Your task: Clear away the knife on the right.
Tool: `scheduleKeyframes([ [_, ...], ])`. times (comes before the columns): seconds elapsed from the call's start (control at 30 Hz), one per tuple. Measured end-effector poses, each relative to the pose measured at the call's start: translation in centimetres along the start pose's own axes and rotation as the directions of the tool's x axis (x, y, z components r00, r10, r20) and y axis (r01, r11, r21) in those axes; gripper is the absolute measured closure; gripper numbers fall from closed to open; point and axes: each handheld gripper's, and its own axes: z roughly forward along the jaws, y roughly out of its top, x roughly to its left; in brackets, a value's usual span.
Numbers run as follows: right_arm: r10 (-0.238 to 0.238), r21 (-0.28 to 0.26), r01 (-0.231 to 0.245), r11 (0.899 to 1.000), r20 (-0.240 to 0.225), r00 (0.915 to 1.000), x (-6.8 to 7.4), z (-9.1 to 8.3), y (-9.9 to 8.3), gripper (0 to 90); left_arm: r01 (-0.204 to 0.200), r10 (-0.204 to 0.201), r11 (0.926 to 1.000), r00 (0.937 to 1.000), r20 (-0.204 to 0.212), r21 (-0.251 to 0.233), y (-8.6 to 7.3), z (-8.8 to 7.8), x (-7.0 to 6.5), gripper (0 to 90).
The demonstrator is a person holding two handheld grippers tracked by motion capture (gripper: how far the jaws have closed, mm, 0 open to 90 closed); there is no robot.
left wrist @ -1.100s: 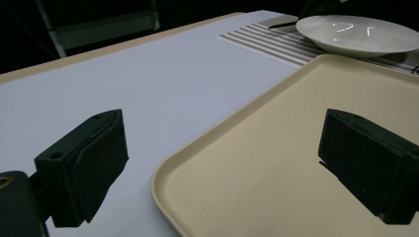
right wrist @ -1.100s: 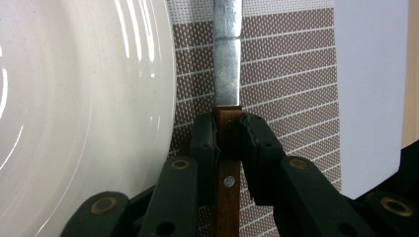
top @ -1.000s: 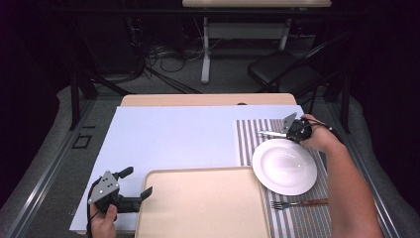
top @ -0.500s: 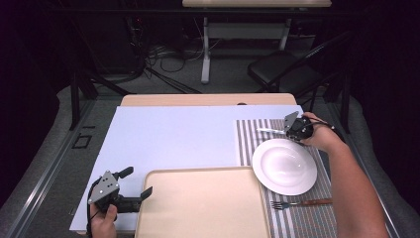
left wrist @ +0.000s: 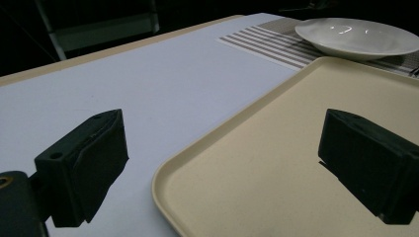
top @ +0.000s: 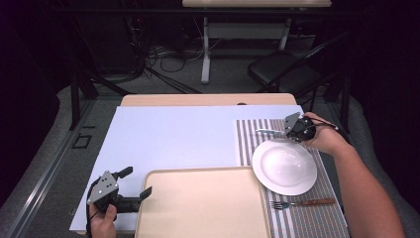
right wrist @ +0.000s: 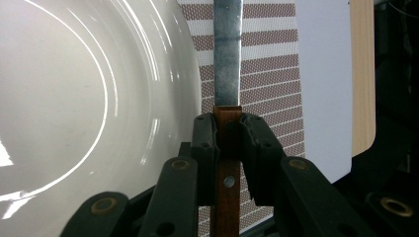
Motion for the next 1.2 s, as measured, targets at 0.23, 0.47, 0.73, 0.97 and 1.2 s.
scheduleKeyframes([
  [0.23,0.05,-0.221,-0.032,0.975,0.073,0.9961,1.8,0.3,0.2,77.1,-0.005,0.005,1.0,1.0,0.005,0.0,0.1,0.0,-0.1,5.1],
  [0.47,0.028,-0.121,-0.021,0.992,0.062,0.9977,3.3,-2.6,1.2,77.1,-0.024,0.024,0.9997,0.9994,0.026,0.007,0.1,0.0,-0.3,5.1],
  [0.73,0.031,-0.129,-0.021,0.991,0.074,0.9968,5.3,-4.2,1.4,77.1,-0.031,0.031,0.9995,0.9991,0.029,0.004,0.1,-0.1,-0.2,5.1],
  [0.97,0.059,-0.138,-0.051,0.989,0.054,0.9968,7.1,-5.5,1.9,77.1,-0.032,0.032,0.9995,0.999,0.03,0.005,0.2,-0.1,-0.4,5.1],
  [1.2,0.112,-0.128,-0.108,0.986,0.025,0.9935,9.5,-6.1,2.4,77.1,-0.03,0.03,0.9995,0.9992,0.028,0.002,0.2,-0.1,-0.4,5.1],
])
